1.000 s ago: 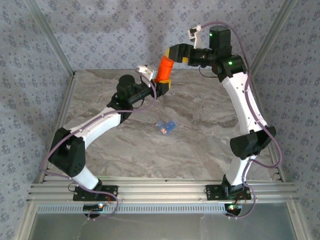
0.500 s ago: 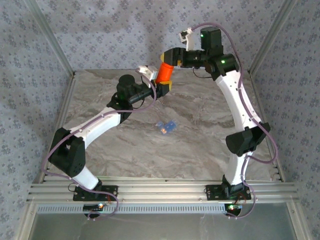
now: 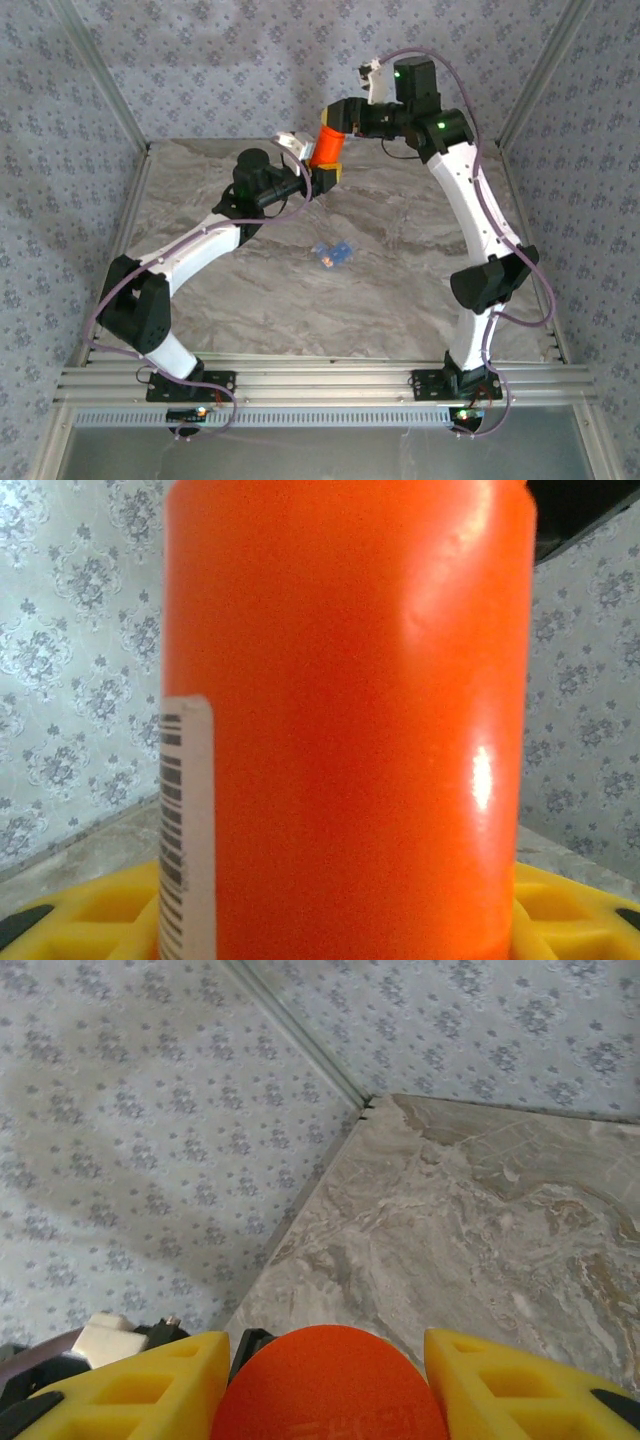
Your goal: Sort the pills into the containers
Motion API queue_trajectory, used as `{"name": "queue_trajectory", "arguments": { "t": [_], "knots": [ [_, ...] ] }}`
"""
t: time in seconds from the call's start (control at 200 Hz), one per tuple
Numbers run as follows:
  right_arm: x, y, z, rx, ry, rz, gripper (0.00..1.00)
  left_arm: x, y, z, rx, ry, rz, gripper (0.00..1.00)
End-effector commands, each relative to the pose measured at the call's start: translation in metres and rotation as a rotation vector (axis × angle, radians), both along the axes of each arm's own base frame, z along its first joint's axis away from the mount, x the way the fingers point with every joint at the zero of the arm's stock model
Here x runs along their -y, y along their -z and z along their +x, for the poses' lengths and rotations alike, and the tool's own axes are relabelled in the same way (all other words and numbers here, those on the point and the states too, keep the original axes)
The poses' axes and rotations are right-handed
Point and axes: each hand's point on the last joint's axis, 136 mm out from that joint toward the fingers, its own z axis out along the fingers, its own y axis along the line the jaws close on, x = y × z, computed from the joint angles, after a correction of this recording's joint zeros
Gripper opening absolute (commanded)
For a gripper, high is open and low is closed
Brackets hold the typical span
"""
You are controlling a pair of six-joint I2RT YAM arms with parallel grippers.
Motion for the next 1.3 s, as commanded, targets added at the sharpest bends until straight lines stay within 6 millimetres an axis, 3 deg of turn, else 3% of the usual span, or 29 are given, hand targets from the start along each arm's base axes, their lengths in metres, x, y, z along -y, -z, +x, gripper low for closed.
{"name": "queue_trajectory", "arguments": {
  "t": [0.0,0.205,0.385,0.615,0.77,1.01,1.155,1.294],
  "knots": [
    [-0.007,0.029,-0.005,-0.120,0.098,-0.039,0.48,-0.004,-0.057,-0.003,0.132,-0.013,-0.086,0.00],
    [-0.013,0.040,-0.007,-0.197,0.240,0.037,0.48,-0.006,-0.056,0.000,0.134,-0.028,-0.083,0.00],
    [-0.011,0.023,-0.007,-0.168,0.249,0.086,0.52,-0.006,-0.054,0.000,0.130,-0.035,-0.079,0.00],
    [0.016,-0.017,0.001,-0.082,0.256,0.155,0.82,-0.007,-0.053,0.000,0.131,-0.034,-0.076,0.00],
    [0.030,-0.046,-0.004,0.017,0.205,0.185,0.91,-0.006,-0.053,-0.001,0.129,-0.028,-0.073,0.00],
    [0.044,-0.051,-0.007,0.116,0.075,0.142,0.92,-0.005,-0.055,-0.004,0.133,-0.010,-0.068,0.00],
    [0.031,-0.050,-0.018,0.174,-0.098,0.121,0.92,-0.003,-0.055,-0.005,0.126,0.002,-0.066,0.00],
    [0.019,-0.040,-0.018,0.152,-0.155,0.093,0.91,-0.003,-0.054,-0.006,0.122,0.006,-0.063,0.00]
  ]
}}
